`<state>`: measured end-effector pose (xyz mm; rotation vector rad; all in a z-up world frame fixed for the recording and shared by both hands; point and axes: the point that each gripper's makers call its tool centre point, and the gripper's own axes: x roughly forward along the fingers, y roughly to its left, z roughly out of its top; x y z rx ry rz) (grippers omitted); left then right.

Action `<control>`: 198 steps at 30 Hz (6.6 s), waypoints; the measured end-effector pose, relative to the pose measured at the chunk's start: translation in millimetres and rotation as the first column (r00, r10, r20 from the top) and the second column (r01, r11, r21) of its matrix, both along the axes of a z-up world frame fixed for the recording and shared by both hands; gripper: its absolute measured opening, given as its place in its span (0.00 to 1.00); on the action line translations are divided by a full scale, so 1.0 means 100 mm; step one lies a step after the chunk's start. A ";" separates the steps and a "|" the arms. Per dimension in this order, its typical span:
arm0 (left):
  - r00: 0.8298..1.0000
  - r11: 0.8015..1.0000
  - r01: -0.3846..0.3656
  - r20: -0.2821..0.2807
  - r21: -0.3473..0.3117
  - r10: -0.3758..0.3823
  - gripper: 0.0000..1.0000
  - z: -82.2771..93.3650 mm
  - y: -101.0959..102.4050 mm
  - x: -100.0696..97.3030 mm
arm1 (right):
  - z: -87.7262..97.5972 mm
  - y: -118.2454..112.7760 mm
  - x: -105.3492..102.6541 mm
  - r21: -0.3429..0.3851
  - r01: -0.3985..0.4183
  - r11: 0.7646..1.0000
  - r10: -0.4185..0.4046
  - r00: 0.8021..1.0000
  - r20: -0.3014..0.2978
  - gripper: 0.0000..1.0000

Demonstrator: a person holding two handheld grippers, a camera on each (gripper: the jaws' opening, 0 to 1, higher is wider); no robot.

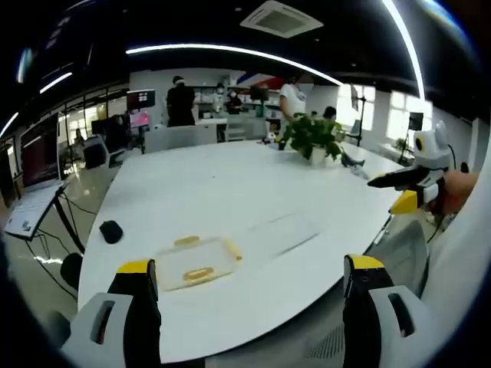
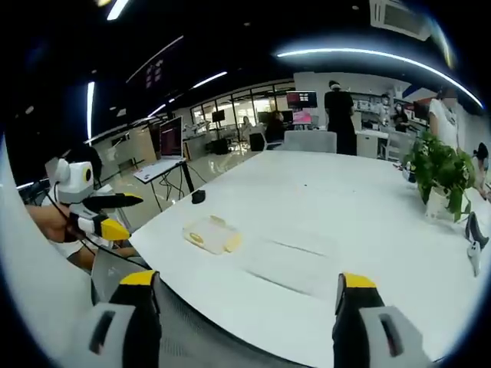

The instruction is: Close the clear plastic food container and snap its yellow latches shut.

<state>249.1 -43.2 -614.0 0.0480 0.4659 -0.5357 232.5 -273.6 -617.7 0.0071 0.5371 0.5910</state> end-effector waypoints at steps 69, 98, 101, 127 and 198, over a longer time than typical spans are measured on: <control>1.000 1.000 0.014 0.008 0.020 -0.014 0.97 -0.02 0.05 -0.01 | 0.05 0.16 -0.01 0.005 -0.066 0.998 0.066 0.998 0.021 0.90; 0.997 0.996 0.072 0.023 0.055 -0.073 0.96 0.03 0.34 0.28 | 0.03 0.61 0.26 -0.070 -0.203 0.977 0.206 0.978 0.035 0.89; 0.996 0.994 0.084 0.014 0.063 -0.085 0.96 0.01 0.37 0.31 | 0.02 0.66 0.29 -0.078 -0.214 0.974 0.217 0.976 0.032 0.89; 0.987 0.984 0.162 -0.008 0.068 -0.162 0.96 -0.06 0.65 0.56 | -0.07 1.09 0.65 -0.101 -0.302 0.948 0.305 0.952 0.012 0.89; 0.834 0.803 0.549 -0.079 0.231 -0.547 0.94 -0.67 0.94 1.23 | -0.61 1.71 1.35 -0.299 -0.526 0.796 0.534 0.843 -0.060 0.82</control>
